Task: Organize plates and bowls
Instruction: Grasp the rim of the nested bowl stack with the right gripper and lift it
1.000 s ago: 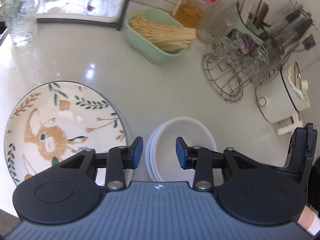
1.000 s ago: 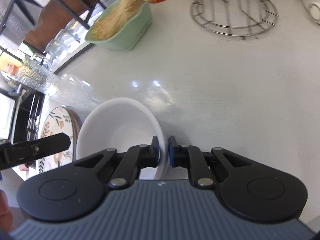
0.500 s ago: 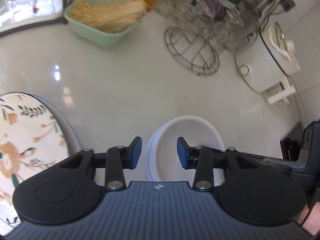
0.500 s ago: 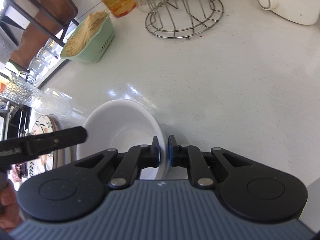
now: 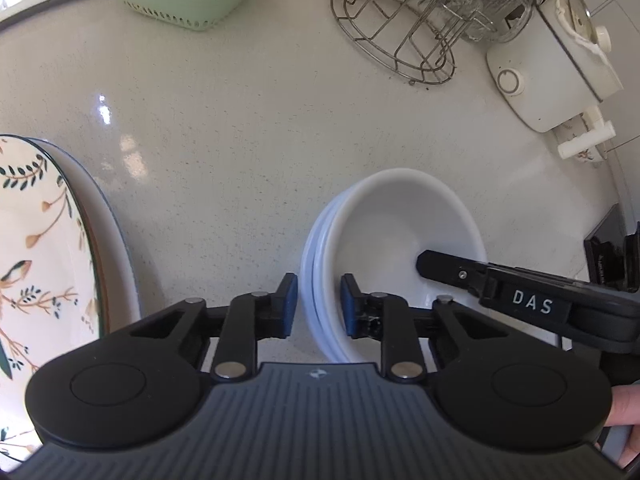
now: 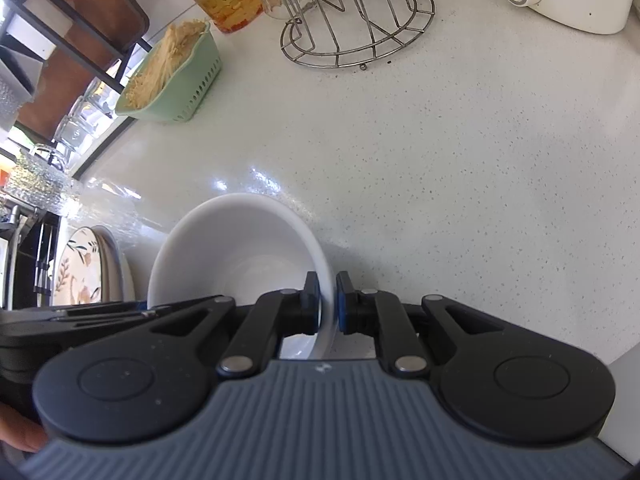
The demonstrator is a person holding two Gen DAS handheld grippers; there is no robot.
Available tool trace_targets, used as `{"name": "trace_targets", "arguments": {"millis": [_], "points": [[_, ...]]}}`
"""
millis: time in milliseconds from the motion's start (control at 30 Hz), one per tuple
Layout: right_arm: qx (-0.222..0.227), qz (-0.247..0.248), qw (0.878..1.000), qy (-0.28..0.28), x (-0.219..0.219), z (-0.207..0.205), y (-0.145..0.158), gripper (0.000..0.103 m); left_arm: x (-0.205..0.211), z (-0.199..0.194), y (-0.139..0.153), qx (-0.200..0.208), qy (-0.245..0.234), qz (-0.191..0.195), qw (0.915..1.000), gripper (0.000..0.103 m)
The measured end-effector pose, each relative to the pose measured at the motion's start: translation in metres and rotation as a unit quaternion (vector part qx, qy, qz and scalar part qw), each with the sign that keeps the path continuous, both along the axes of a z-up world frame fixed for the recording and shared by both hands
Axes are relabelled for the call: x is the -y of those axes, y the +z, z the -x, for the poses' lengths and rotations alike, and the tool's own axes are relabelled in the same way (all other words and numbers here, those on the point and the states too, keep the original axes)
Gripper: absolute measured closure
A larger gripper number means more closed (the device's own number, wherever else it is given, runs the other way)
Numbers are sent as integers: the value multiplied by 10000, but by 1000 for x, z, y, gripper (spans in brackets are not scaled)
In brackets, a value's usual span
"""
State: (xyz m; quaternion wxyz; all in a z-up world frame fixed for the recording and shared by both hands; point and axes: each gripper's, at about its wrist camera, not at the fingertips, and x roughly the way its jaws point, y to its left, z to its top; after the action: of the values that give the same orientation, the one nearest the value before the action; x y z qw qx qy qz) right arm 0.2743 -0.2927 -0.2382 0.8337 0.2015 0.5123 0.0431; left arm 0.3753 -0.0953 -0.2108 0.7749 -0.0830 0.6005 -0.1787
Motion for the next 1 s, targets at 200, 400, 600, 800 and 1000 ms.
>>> {"name": "trace_targets", "arguments": {"millis": [200,400,600,800,1000], "points": [[-36,-107,9999,-121,2,2,-1,91,-4,2,2,23,32,37,10000,79],[41,-132,9998,-124,-4,8,10,90,-9,2,16,109,63,40,9999,79],[87,-159,9997,-141,-13,12,25,90,-16,7,39,273,120,-78,9995,79],[212,-200,9995,-131,-24,16,44,90,-32,15,63,419,274,-28,9987,79],[368,-239,9990,-71,-38,20,66,89,-48,23,86,597,489,64,9970,79]]}}
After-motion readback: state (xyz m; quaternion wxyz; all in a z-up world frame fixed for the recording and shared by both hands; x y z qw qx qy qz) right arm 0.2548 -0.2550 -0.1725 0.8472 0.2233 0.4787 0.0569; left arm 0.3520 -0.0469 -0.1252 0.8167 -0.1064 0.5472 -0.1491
